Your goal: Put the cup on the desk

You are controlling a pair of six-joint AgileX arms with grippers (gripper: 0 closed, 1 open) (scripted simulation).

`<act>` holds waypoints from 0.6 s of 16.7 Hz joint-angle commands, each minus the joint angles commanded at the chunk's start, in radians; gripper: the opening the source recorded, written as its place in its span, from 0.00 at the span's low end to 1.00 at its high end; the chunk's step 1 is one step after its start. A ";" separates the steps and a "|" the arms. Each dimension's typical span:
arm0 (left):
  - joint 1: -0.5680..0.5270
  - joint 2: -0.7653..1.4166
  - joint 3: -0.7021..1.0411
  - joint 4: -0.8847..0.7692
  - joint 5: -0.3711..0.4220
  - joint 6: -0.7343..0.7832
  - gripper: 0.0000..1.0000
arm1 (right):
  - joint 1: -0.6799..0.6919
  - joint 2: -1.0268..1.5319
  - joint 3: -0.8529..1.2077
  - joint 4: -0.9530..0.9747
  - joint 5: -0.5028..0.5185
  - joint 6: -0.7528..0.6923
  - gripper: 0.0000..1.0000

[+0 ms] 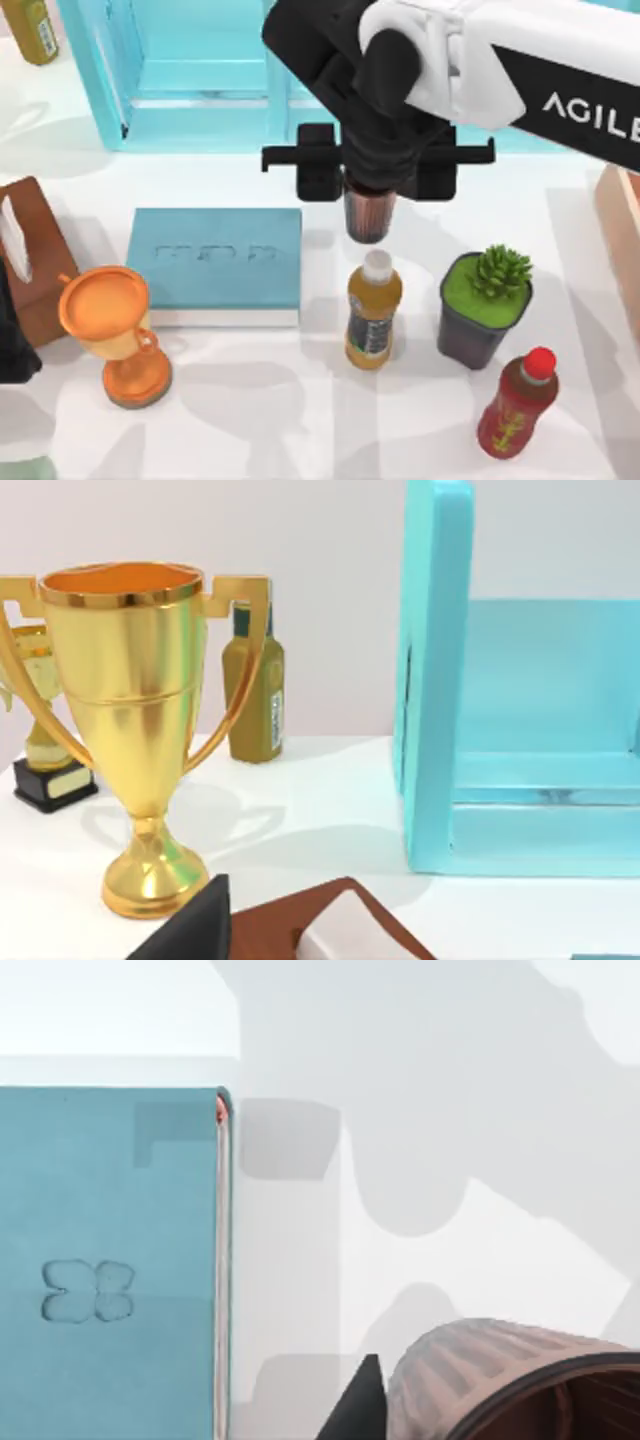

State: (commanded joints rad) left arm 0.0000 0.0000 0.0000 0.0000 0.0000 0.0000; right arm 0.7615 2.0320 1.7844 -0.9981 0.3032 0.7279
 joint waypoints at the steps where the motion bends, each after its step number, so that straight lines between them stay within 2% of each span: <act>1: 0.000 0.000 0.000 0.000 0.000 0.000 1.00 | -0.001 0.002 -0.005 0.012 0.000 -0.002 0.00; 10: 0.000 0.000 0.000 0.000 0.000 0.000 1.00 | -0.033 0.075 -0.126 0.214 -0.009 -0.028 0.00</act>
State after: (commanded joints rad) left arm 0.0000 0.0000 0.0000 0.0000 0.0000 0.0000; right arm 0.7287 2.1073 1.6586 -0.7842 0.2939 0.6999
